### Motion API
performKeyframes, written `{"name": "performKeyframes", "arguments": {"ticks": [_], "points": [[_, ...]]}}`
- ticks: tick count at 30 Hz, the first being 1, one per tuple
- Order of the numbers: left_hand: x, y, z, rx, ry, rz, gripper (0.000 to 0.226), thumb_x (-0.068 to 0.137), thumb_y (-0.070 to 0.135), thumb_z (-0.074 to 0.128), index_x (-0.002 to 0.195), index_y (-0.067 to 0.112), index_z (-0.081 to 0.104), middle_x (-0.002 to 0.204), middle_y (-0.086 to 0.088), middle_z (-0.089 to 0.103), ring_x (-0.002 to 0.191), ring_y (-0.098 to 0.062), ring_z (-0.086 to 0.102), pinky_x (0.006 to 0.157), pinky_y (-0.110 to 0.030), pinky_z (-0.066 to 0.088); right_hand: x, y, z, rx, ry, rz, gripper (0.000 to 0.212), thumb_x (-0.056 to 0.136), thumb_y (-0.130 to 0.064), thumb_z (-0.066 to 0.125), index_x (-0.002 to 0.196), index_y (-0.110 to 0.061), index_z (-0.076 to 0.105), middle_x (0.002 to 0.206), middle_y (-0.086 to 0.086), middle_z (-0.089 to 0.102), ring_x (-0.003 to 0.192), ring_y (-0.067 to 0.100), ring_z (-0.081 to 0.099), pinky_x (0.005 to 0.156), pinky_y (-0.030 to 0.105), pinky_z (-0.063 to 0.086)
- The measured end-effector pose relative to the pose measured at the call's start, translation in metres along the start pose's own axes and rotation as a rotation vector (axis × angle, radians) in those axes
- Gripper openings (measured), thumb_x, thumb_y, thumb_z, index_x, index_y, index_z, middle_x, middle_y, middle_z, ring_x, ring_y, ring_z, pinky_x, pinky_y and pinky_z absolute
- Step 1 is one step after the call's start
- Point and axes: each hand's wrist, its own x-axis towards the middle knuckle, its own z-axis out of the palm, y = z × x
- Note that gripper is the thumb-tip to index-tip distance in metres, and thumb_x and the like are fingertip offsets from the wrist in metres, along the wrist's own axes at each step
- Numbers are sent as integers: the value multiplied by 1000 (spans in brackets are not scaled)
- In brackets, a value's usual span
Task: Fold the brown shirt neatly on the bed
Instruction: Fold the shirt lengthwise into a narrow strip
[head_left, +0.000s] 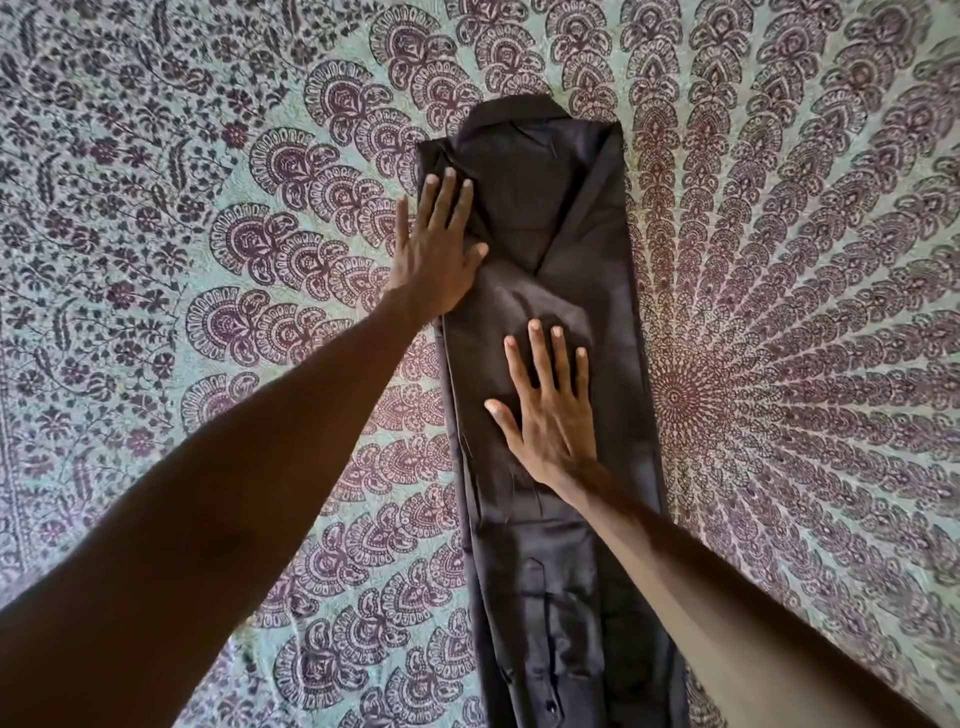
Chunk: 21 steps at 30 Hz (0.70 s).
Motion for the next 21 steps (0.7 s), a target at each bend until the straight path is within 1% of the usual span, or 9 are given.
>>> {"name": "performKeyframes", "arguments": {"ticks": [2,4,6,9,13,16,17,19,21], "points": [[-30,11,-2,-20,103,-16,67,96,36,39,153,13,13,162,-6,6,150,-23,4,120,-47,5,-16,1,2,3,-13,-21,72,97,-59,30,155,-21,12,163,13,0,150,33,0,118,56,11],[-76,25,10,-74,135,25,64,97,34,37,153,11,14,162,-7,8,150,-23,6,120,-46,10,-42,3,8,-4,-26,-52,71,97,-58,31,155,-21,12,162,14,0,150,33,1,118,55,11],[-135,39,33,-107,73,109,63,98,34,38,153,12,16,162,-7,10,149,-23,6,119,-48,14,-74,4,16,-8,-51,-78,70,97,-57,32,155,-22,15,162,15,1,150,33,2,118,56,11],[-232,51,67,-91,-56,224,59,99,34,40,153,17,21,162,-5,11,149,-24,6,116,-51,20,-127,3,31,-18,-100,-102,68,97,-56,34,154,-23,19,162,14,0,150,33,2,118,57,12],[-329,54,85,-67,-162,259,59,99,35,41,153,22,20,162,-2,9,150,-24,5,118,-50,17,-199,5,49,-20,-153,-141,65,97,-53,36,154,-23,22,162,15,1,150,33,3,118,58,13],[-374,57,92,2,-198,328,61,96,33,46,152,25,22,161,-3,12,149,-25,6,119,-51,15,-247,4,59,-26,-191,-179,65,98,-50,35,155,-23,18,163,13,1,150,32,3,118,57,12],[-388,59,95,34,-214,383,64,93,28,52,151,24,25,161,-4,16,149,-25,10,118,-51,15,-262,4,61,-28,-206,-188,64,99,-50,34,155,-23,16,163,12,0,150,31,2,119,56,12],[-409,61,97,106,-249,491,76,77,14,67,147,22,37,157,-6,29,145,-28,26,115,-53,18,-287,5,65,-23,-231,-226,62,100,-46,30,155,-20,17,163,10,2,150,29,3,119,54,12],[-425,62,95,158,-267,580,83,61,4,72,139,19,50,148,-7,44,136,-30,42,110,-54,29,-305,10,64,37,-211,-286,56,100,-35,32,152,-14,27,162,8,14,150,26,12,119,50,18]]}}
